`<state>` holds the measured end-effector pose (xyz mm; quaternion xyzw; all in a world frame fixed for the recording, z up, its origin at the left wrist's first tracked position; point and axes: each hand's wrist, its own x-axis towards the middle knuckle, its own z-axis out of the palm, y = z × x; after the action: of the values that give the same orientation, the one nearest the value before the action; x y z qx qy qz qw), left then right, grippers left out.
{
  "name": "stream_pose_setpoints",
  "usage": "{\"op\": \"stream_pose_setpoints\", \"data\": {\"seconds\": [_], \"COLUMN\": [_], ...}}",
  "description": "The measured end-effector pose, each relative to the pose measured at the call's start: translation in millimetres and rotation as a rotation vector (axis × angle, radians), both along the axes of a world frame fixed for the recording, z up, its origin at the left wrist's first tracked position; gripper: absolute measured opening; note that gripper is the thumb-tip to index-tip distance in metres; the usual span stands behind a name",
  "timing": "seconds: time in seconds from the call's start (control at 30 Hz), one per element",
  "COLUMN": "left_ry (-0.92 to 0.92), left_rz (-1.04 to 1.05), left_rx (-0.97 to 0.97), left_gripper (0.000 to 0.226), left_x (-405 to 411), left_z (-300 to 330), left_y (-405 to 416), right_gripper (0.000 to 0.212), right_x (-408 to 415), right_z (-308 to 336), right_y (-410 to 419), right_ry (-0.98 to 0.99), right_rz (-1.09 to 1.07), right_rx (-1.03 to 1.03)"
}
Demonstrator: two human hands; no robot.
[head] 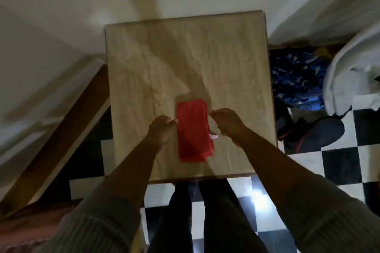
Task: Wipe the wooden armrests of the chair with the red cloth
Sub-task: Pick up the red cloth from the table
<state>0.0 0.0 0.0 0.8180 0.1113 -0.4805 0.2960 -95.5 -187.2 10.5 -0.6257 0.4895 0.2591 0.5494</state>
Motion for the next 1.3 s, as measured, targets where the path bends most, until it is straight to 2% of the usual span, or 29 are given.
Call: {"op": "stream_pose_setpoints", "data": {"seconds": [0.13, 0.2, 0.33, 0.43, 0.53, 0.67, 0.77, 0.97, 1.13, 1.3], "left_ry": [-0.004, -0.040, -0.055, -0.004, 0.020, -0.007, -0.082, -0.232, -0.340, -0.435], "left_rz": [-0.013, -0.001, 0.086, 0.199, 0.288, 0.504, 0.526, 0.727, 0.946, 1.191], "left_rx": [0.011, 0.030, 0.029, -0.041, -0.115, -0.200, -0.199, -0.177, -0.168, -0.140], "left_gripper": [0.036, 0.029, 0.014, 0.005, 0.009, 0.009, 0.015, 0.007, 0.008, 0.004], "left_x": [-14, -22, -22, -25, -30, -40, -49, -95, -139, -184], "left_z": [-26, -34, -51, -44, -23, 13, 38, 97, 131, 136], "left_y": [-10, -13, -12, -3, 19, 68, 111, 231, 315, 392], "right_gripper": [0.020, 0.020, 0.036, 0.030, 0.027, 0.020, 0.014, 0.015, 0.029, 0.015], "right_x": [0, -5, -2, -1, 5, 11, 15, 11, 2, -7], "right_z": [-27, -32, -48, -53, -41, -11, 13, 74, 110, 116], "right_y": [7, 14, 28, 40, 58, 96, 131, 246, 340, 442], "right_ry": [-0.014, -0.045, -0.103, -0.108, -0.127, -0.237, -0.313, -0.427, -0.513, -0.658], "right_rz": [0.144, 0.157, 0.144, 0.127, 0.158, 0.273, 0.375, 0.556, 0.766, 1.000], "right_rx": [-0.055, -0.082, -0.088, -0.090, -0.070, -0.074, -0.088, -0.010, 0.040, 0.025]}}
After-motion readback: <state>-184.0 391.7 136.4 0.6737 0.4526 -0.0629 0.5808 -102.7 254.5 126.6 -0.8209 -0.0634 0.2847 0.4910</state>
